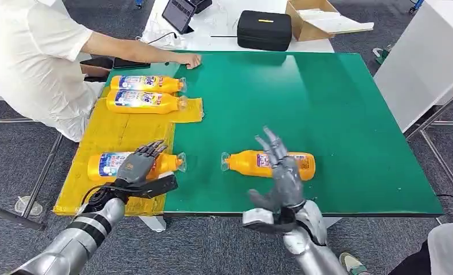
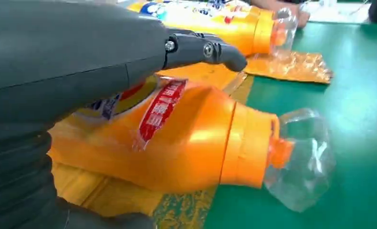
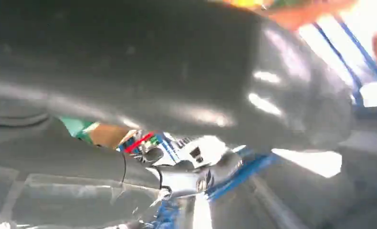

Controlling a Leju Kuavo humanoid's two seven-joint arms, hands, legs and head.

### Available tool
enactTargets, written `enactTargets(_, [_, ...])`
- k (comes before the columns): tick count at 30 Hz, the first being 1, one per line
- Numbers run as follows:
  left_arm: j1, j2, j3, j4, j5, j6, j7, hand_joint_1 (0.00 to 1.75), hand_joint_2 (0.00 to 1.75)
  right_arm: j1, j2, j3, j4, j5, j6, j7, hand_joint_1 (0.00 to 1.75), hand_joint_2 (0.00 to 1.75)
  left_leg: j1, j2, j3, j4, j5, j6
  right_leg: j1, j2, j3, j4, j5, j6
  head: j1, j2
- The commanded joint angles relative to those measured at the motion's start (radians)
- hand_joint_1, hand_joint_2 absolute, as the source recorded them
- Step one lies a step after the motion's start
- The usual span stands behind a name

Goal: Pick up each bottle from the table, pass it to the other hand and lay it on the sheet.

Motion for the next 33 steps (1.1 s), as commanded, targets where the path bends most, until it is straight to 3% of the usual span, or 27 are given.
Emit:
enactTargets(1, [0.024, 0.018, -0.032, -0.060, 0.010, 0.000, 0.003, 0.00, 1.75, -0.075, -0.013, -0.012, 0.245, 0.017, -0.018, 0.001, 0.00, 0.00, 0.000, -0.001, 0.001, 0.000, 0.000, 0.001, 0.000, -0.002, 0.002, -0.001, -0.001, -0.001, 0.001, 0.000])
enactTargets(2, [0.027, 0.019, -0.029, -0.064, 0.015, 0.003, 0.004, 0.00, 1.75, -0.075, -0.011, -0.014, 0.241, 0.017, -0.014, 0.001, 0.00, 1.75, 0.000, -0.001, 0.003, -0.001, -0.001, 0.002, 0.000, -0.003, 0.004, -0.001, -0.001, -0.001, 0.000, 0.000])
enactTargets(4, [0.076, 0.003, -0.013, -0.163, 0.064, 0.050, -0.048, 0.00, 1.75, -0.095, -0.014, -0.030, 0.290, 0.072, -0.002, 0.054, 0.00, 1.75, 0.000, 0.000, 0.001, 0.000, -0.001, 0.001, 0.000, -0.001, 0.002, -0.001, 0.000, -0.001, 0.001, 0.000])
enactTargets(8, [0.159, 0.007, -0.040, -0.319, 0.107, 0.030, -0.042, 0.00, 1.75, -0.118, -0.014, -0.064, 0.340, 0.072, -0.010, 0.040, 0.00, 1.75, -0.001, 0.000, 0.002, -0.001, -0.001, 0.002, 0.000, -0.002, 0.003, -0.001, -0.001, -0.001, 0.001, 0.000])
enactTargets(15, [0.175, 0.019, -0.054, -0.346, 0.111, 0.030, -0.050, 0.00, 1.75, -0.111, -0.010, -0.075, 0.332, 0.066, 0.002, 0.045, 0.00, 1.75, -0.001, -0.001, 0.001, 0.000, -0.001, 0.001, 0.000, -0.003, 0.002, 0.000, -0.002, -0.001, 0.001, 0.000])
enactTargets(23, [0.300, 0.024, -0.128, -0.619, 0.162, 0.062, -0.084, 0.00, 1.75, -0.226, -0.078, -0.112, 0.501, 0.275, -0.016, 0.240, 0.00, 1.75, -0.002, 0.001, 0.002, 0.001, -0.003, 0.002, -0.001, -0.001, 0.002, 0.000, -0.002, -0.001, 0.001, 0.000])
enactTargets(26, [0.325, 0.031, -0.143, -0.674, 0.185, 0.053, -0.084, 0.00, 1.75, -0.244, -0.092, -0.111, 0.509, 0.316, -0.006, 0.265, 0.00, 1.75, -0.002, 0.001, -0.002, 0.000, -0.001, 0.002, -0.001, -0.001, -0.001, 0.000, -0.001, 0.000, 0.000, 0.000])
enactTargets(30, [0.366, 0.014, -0.134, -0.763, 0.288, -0.018, -0.053, 0.00, 1.75, -0.266, -0.113, -0.089, 0.483, 0.405, 0.140, 0.411, 0.00, 1.75, -0.002, 0.000, -0.002, 0.001, -0.001, 0.001, -0.001, -0.002, -0.001, 0.000, -0.001, -0.001, 0.000, 0.000])
enactTargets(33, [0.392, -0.004, -0.124, -0.799, 0.317, -0.031, -0.014, 0.00, 1.75, -0.271, -0.135, -0.085, 0.490, 0.454, 0.180, 0.483, 0.00, 1.75, -0.002, 0.001, 0.000, 0.001, -0.003, 0.002, -0.001, -0.001, 0.001, 0.001, -0.003, -0.001, 0.000, 0.000])
